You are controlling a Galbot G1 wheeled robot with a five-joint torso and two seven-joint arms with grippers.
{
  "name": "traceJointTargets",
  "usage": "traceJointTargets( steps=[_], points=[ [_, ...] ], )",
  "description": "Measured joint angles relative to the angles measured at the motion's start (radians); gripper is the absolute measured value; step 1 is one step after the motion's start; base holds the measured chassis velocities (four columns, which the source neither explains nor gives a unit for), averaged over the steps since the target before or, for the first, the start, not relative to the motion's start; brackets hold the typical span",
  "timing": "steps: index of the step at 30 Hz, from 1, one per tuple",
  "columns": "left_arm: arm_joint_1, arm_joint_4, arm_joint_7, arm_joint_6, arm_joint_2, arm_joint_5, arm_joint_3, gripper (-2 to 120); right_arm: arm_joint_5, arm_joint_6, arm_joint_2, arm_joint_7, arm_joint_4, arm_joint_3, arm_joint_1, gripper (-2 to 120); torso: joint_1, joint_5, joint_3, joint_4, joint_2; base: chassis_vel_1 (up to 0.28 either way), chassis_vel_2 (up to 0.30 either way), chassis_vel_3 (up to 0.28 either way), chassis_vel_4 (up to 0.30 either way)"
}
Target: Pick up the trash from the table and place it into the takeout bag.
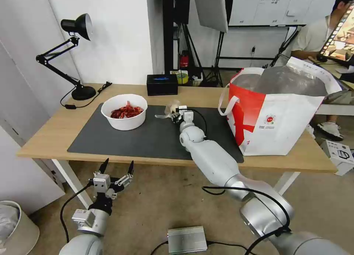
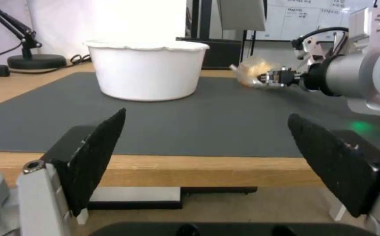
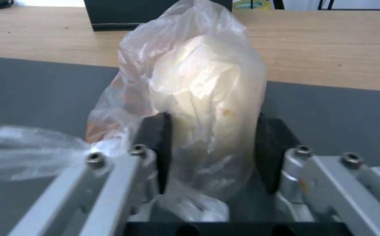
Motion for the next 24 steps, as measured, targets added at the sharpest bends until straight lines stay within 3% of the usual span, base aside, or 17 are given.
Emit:
traceJointTargets(
  steps=[1,9,24],
  points=[
    [0.0,0.001,0.0,0.0,-0.001,0.0,0.0,100,-0.001,0.0,0.0,0.0,0.0,0.001,-0.001,29,0.0,0.0,0.0,0.0,0.0,0.0,0.0,0.0,0.0],
    [-0.004,0.004,0.0,-0.001,-0.002,0.0,0.002,100,-0.002,0.0,-0.001,0.001,0.004,0.001,-0.005,4,0.0,0.0,0.0,0.0,0.0,0.0,0.0,0.0,0.0],
    [-0.009,0.003,-0.001,0.0,0.012,-0.008,-0.003,100,0.001,-0.015,-0.007,0.039,0.111,-0.013,-0.013,1,0.0,-0.0002,0.0,0.0,0.0,0.0,0.0,0.0,0.0]
  ],
)
